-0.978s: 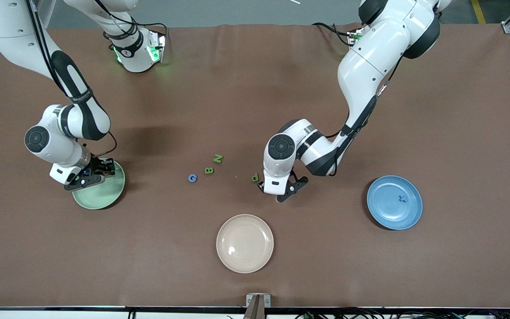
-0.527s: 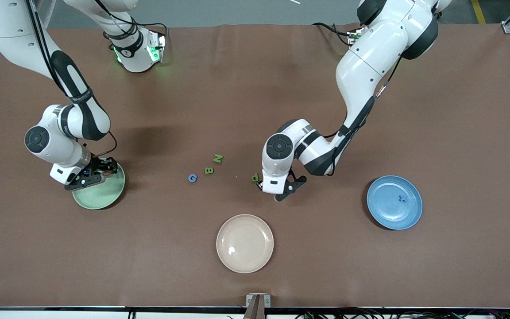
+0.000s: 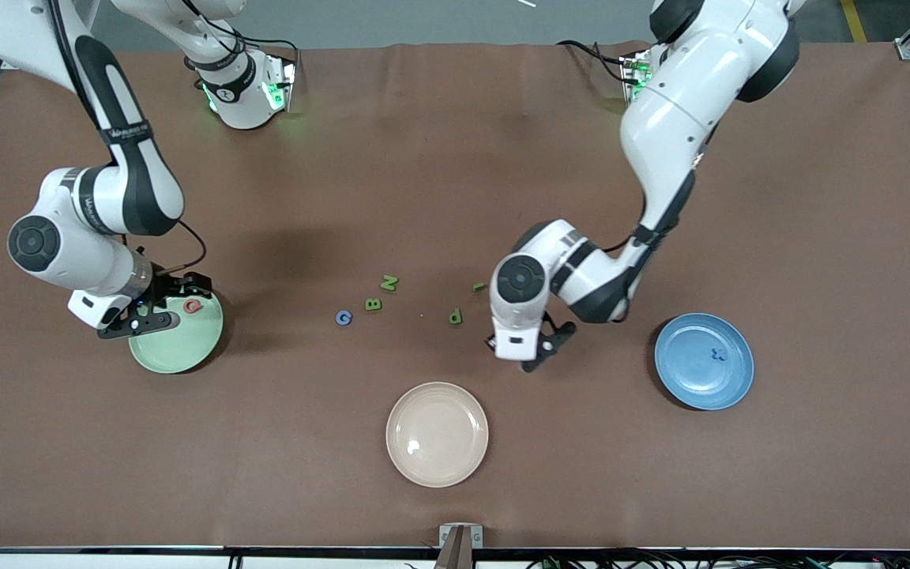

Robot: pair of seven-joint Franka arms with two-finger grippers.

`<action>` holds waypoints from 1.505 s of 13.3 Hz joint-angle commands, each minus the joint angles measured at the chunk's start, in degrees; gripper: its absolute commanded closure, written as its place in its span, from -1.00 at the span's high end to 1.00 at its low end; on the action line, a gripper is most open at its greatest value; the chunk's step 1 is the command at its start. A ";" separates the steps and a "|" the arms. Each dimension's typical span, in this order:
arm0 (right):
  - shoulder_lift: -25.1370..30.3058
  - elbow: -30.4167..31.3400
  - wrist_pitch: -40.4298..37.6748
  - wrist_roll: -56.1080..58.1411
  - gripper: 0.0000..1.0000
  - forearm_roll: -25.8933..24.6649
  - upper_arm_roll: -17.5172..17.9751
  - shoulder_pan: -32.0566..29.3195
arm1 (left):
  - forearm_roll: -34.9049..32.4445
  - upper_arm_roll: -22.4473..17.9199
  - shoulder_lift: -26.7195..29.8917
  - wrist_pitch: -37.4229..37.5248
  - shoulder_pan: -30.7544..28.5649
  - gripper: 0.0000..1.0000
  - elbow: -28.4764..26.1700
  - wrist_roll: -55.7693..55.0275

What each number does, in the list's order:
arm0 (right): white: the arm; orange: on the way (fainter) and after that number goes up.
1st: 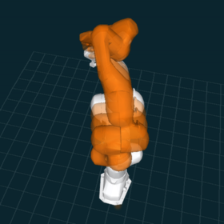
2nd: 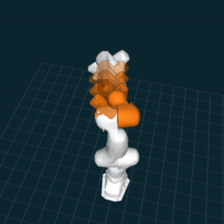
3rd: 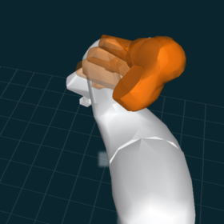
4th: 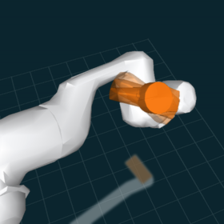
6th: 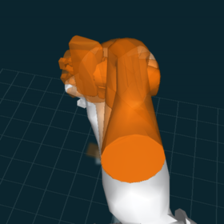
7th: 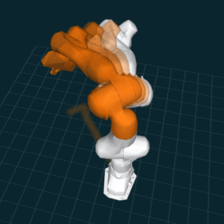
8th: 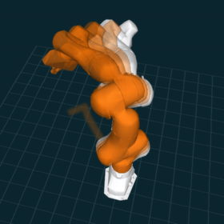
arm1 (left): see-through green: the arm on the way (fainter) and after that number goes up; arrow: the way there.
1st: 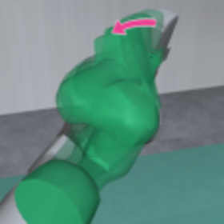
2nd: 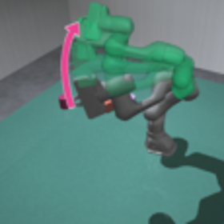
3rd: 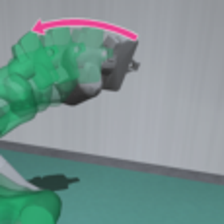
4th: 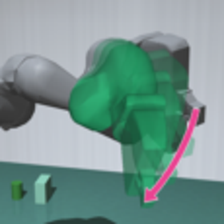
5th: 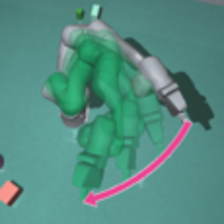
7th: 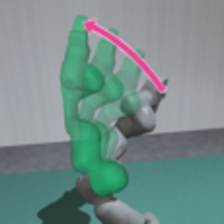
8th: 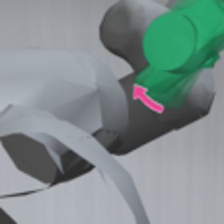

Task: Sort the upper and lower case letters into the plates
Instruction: 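Place the E on the blue plate while the right gripper grasps blue c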

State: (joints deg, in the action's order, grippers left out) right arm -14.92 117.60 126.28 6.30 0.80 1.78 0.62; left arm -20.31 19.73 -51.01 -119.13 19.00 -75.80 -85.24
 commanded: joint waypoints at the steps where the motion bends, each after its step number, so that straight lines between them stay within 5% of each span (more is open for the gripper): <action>1: -0.28 -1.15 -1.04 -12.75 0.93 0.60 -0.20 6.13 | -0.96 0.75 5.03 4.43 -5.97 -0.99 -3.29 4.87; 6: -5.62 -6.14 1.67 -41.14 0.92 0.69 -0.20 18.44 | -1.05 0.75 11.89 4.44 -18.27 -0.98 -11.72 20.70; 12: -14.95 -7.13 14.59 -54.98 0.90 0.69 -0.20 23.99 | -1.57 0.75 13.92 1.20 -28.03 -0.69 -19.45 30.99; 13: -16.00 -7.13 15.65 -55.60 0.89 0.69 -0.20 24.52 | -2.01 0.75 14.44 -1.08 -29.53 -0.49 -21.04 31.53; 14: -16.89 -7.21 16.79 -56.21 0.88 0.69 -0.28 24.87 | -2.01 0.75 14.45 -2.75 -30.76 -0.02 -21.84 31.54; 15: -17.76 -7.21 17.76 -56.48 0.85 0.60 -0.28 24.96 | -1.93 0.75 14.45 -2.77 -30.86 0.78 -21.93 31.45; 16: -18.21 -7.21 18.12 -56.48 0.81 0.60 -0.28 24.96 | -1.93 0.83 14.79 -2.42 -30.86 1.00 -21.93 31.01; 20: -19.18 -7.21 18.56 -56.48 0.55 0.08 -0.37 24.96 | 0.52 8.01 18.22 1.53 -30.68 1.00 -22.55 28.91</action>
State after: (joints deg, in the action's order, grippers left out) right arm -33.40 111.12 144.52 -49.22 0.90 1.93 25.04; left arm -20.93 24.01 -36.60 -119.53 -11.80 -95.58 -54.38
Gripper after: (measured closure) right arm 0.189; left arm 0.009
